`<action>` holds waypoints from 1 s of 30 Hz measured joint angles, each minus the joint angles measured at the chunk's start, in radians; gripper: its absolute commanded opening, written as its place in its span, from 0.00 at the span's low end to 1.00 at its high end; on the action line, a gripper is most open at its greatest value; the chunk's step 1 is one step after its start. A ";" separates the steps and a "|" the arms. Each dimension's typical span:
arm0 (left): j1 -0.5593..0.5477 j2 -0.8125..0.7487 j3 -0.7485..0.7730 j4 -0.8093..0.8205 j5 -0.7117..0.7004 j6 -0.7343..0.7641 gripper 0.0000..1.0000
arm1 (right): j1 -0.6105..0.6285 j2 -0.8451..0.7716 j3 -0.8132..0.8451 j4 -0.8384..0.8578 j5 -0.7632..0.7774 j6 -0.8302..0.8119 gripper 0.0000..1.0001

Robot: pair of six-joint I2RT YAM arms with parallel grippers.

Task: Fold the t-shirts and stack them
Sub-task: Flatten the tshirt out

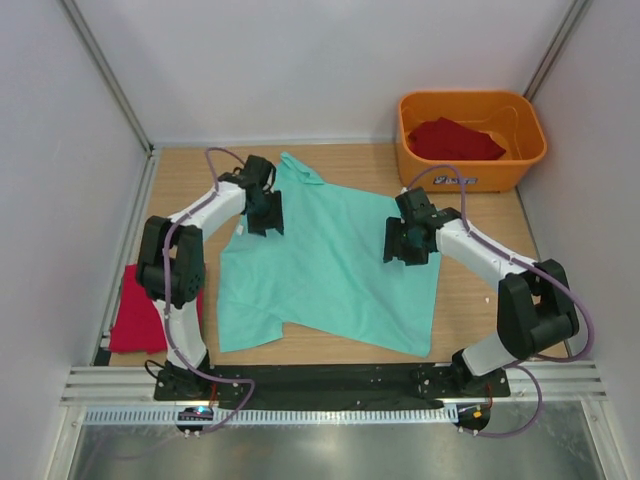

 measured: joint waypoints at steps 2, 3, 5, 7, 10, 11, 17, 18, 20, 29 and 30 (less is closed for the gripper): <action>-0.026 0.000 -0.045 -0.023 -0.024 -0.021 0.51 | 0.002 0.006 -0.002 -0.003 0.001 0.003 0.63; -0.031 0.000 -0.072 -0.035 -0.037 -0.036 0.52 | 0.002 0.011 -0.002 0.003 0.002 0.004 0.63; -0.027 0.000 -0.115 -0.057 -0.070 -0.059 0.52 | 0.003 0.029 0.000 0.008 0.003 0.006 0.63; -0.016 0.000 -0.162 -0.082 -0.099 -0.090 0.51 | 0.010 0.054 0.001 0.012 0.003 0.007 0.63; -0.016 -0.048 -0.237 -0.084 -0.108 -0.133 0.52 | 0.023 0.076 0.001 0.012 0.003 0.010 0.63; -0.024 -0.073 -0.274 -0.081 -0.109 -0.148 0.52 | 0.026 0.077 0.001 0.013 0.003 0.011 0.64; -0.148 -0.256 -0.501 -0.130 -0.072 -0.229 0.54 | 0.028 0.076 0.001 0.016 0.004 0.011 0.64; -0.155 -0.275 -0.505 -0.153 -0.074 -0.232 0.55 | 0.028 0.077 0.001 0.016 0.004 0.012 0.64; -0.153 -0.318 -0.491 -0.173 -0.089 -0.229 0.57 | 0.028 0.076 0.001 0.016 0.004 0.014 0.64; -0.079 -0.159 0.004 -0.115 -0.122 -0.144 0.39 | 0.028 0.076 0.001 0.009 0.005 0.026 0.64; -0.065 -0.116 0.045 -0.100 -0.115 -0.140 0.41 | 0.028 0.074 0.001 0.005 0.006 0.027 0.64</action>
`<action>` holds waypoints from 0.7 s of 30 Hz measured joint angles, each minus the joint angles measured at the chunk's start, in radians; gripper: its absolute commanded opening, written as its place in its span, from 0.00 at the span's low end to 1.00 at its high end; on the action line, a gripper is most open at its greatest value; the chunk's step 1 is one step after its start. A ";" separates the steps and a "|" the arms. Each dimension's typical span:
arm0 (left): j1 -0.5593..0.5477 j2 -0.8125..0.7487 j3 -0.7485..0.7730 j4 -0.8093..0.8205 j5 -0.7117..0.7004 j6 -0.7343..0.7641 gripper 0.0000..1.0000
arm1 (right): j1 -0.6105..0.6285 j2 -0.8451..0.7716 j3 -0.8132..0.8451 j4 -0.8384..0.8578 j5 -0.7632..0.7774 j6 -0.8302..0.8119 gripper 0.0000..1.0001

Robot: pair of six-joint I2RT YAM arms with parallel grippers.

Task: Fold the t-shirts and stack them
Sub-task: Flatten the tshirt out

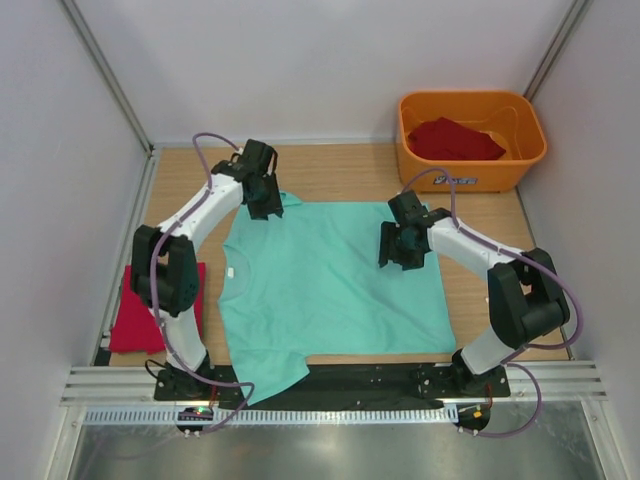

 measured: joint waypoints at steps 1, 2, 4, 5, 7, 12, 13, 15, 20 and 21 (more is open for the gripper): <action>0.019 0.058 0.051 0.011 0.011 0.005 0.42 | 0.000 -0.001 0.000 -0.003 0.001 0.001 0.64; 0.035 0.112 0.093 0.025 0.027 0.010 0.45 | 0.000 -0.003 0.000 -0.006 0.001 0.002 0.64; 0.056 0.198 0.142 0.058 0.050 0.023 0.45 | 0.000 -0.015 0.000 -0.013 0.001 0.004 0.64; 0.069 0.237 0.159 0.073 0.062 0.026 0.45 | 0.000 -0.022 0.000 -0.014 0.000 0.006 0.64; 0.083 0.278 0.167 0.095 0.077 0.030 0.44 | 0.000 -0.031 0.002 -0.014 -0.002 0.014 0.62; 0.116 0.293 0.167 0.179 0.130 0.030 0.52 | -0.005 -0.029 0.022 0.003 0.003 0.045 0.57; 0.127 0.293 0.167 0.204 0.145 0.026 0.55 | -0.011 -0.023 0.035 0.006 0.010 0.051 0.58; 0.160 0.294 0.171 0.240 0.180 0.019 0.61 | -0.028 -0.006 0.070 0.012 0.015 0.063 0.59; 0.264 0.328 0.257 0.261 0.241 -0.040 0.70 | -0.144 0.031 0.134 0.072 0.006 0.134 0.64; 0.280 0.334 0.270 0.267 0.249 -0.057 0.70 | -0.173 0.034 0.138 0.087 0.002 0.155 0.64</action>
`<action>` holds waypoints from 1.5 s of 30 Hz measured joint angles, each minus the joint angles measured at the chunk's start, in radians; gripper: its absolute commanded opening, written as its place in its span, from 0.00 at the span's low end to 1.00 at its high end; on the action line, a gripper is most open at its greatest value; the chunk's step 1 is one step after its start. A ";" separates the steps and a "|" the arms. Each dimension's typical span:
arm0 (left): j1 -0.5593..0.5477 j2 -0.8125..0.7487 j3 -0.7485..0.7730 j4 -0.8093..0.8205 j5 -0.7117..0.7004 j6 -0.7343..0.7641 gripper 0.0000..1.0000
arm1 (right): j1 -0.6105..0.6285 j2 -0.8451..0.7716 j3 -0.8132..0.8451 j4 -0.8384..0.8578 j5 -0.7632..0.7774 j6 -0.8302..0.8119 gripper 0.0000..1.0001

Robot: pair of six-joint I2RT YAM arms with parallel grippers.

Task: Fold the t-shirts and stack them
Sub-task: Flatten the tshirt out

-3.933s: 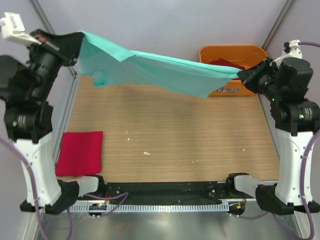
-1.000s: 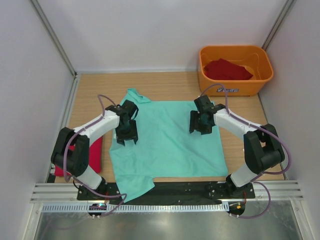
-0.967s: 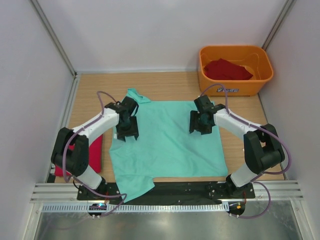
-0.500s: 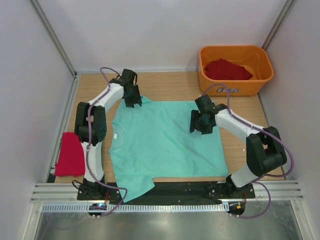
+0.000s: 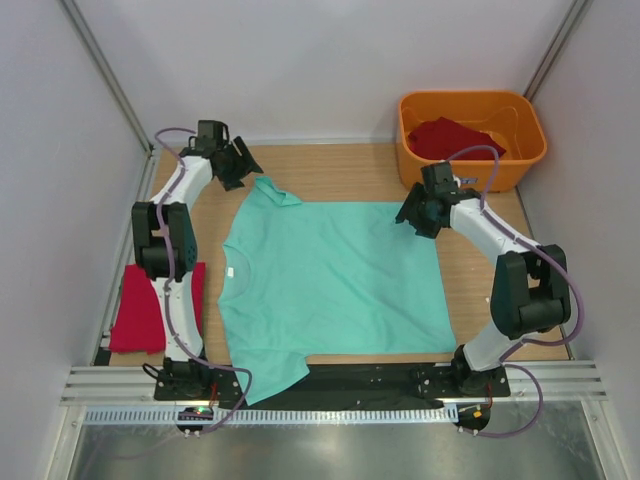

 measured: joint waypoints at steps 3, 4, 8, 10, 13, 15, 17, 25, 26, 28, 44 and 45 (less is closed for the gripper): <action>0.039 0.013 0.022 0.023 0.020 -0.045 0.67 | -0.057 0.010 0.011 0.023 -0.014 0.040 0.65; 0.047 0.021 0.032 0.024 0.029 -0.063 0.61 | -0.065 0.017 0.018 0.024 -0.019 0.047 0.65; 0.060 0.098 0.109 0.035 0.069 -0.148 0.54 | -0.073 0.045 0.043 0.026 -0.032 0.063 0.65; 0.064 0.140 0.135 0.040 0.091 -0.201 0.56 | -0.078 0.045 0.043 0.025 -0.035 0.065 0.65; 0.068 0.202 0.159 0.040 0.118 -0.286 0.55 | -0.081 0.045 0.048 0.025 -0.039 0.065 0.65; 0.071 0.233 0.166 0.039 0.124 -0.335 0.54 | -0.087 0.045 0.051 0.027 -0.039 0.064 0.64; 0.073 0.249 0.166 0.037 0.117 -0.370 0.55 | -0.092 0.045 0.051 0.028 -0.039 0.064 0.64; 0.079 0.251 0.182 0.036 0.074 -0.447 0.58 | -0.100 0.044 0.048 0.040 -0.039 0.064 0.64; 0.080 0.251 0.182 0.036 0.074 -0.453 0.58 | -0.100 0.044 0.047 0.042 -0.039 0.064 0.64; 0.081 0.257 0.185 0.036 0.079 -0.472 0.56 | -0.103 0.042 0.044 0.042 -0.039 0.064 0.64; 0.081 0.294 0.212 0.038 0.128 -0.504 0.00 | -0.118 0.057 0.044 0.055 0.001 0.119 0.49; 0.081 0.294 0.212 0.038 0.127 -0.496 0.00 | -0.121 0.067 0.044 0.060 0.016 0.148 0.45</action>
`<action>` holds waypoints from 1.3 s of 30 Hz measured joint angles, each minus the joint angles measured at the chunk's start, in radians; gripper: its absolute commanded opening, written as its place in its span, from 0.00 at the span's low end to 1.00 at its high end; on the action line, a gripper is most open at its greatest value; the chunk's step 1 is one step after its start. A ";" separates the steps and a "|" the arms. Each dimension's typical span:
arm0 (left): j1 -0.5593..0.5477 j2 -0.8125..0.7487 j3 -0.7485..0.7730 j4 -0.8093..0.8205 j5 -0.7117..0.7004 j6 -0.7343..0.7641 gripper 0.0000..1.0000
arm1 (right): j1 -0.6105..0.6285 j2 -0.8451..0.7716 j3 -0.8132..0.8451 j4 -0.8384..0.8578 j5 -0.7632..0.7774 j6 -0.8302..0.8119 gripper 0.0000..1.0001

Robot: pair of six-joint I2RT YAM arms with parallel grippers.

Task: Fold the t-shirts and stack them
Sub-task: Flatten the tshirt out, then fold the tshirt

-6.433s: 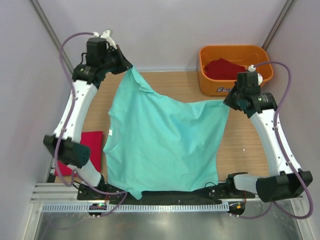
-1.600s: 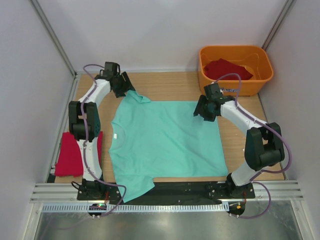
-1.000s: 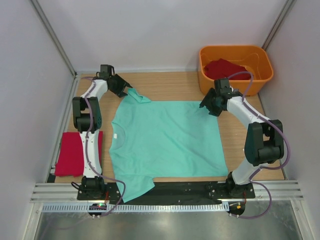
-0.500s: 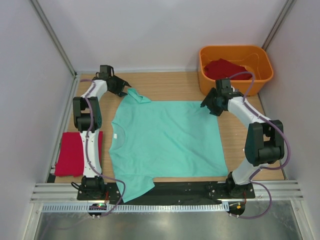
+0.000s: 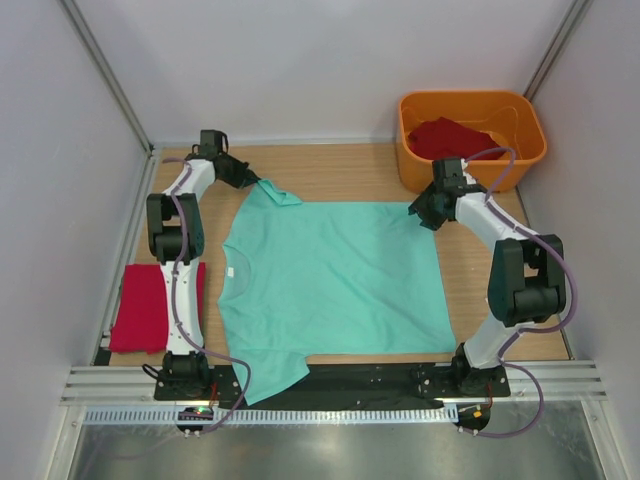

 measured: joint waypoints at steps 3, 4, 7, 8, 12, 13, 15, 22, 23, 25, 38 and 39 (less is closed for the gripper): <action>0.000 -0.001 0.000 -0.005 -0.005 0.032 0.00 | -0.008 0.026 -0.010 0.039 0.032 0.083 0.45; 0.000 -0.004 0.000 -0.011 -0.007 0.046 0.00 | -0.010 0.031 -0.017 0.061 0.045 0.112 0.46; -0.001 -0.032 -0.013 -0.030 -0.019 0.082 0.00 | -0.013 0.037 -0.037 0.121 0.089 0.174 0.48; -0.003 -0.053 -0.026 -0.034 -0.023 0.094 0.00 | -0.013 0.037 -0.047 0.150 0.108 0.192 0.48; -0.013 -0.141 -0.062 -0.049 -0.025 0.131 0.00 | -0.013 0.038 -0.097 0.274 0.174 0.229 0.47; -0.018 -0.166 -0.071 -0.048 -0.024 0.136 0.00 | -0.013 0.041 -0.109 0.302 0.186 0.231 0.47; -0.026 -0.211 -0.088 -0.047 -0.024 0.142 0.00 | -0.013 0.056 -0.128 0.351 0.210 0.234 0.46; -0.065 -0.315 -0.168 -0.046 -0.022 0.158 0.00 | -0.013 0.113 -0.153 0.474 0.265 0.243 0.45; -0.068 -0.318 -0.175 -0.047 -0.022 0.160 0.00 | -0.013 0.117 -0.153 0.489 0.270 0.244 0.45; -0.074 -0.322 -0.193 -0.047 -0.021 0.161 0.00 | -0.013 0.126 -0.153 0.509 0.280 0.246 0.47; -0.072 -0.344 -0.240 -0.056 -0.022 0.179 0.00 | -0.013 0.218 -0.118 0.529 0.304 0.289 0.15; -0.072 -0.353 -0.240 -0.057 -0.022 0.182 0.00 | -0.013 0.224 -0.108 0.526 0.306 0.291 0.13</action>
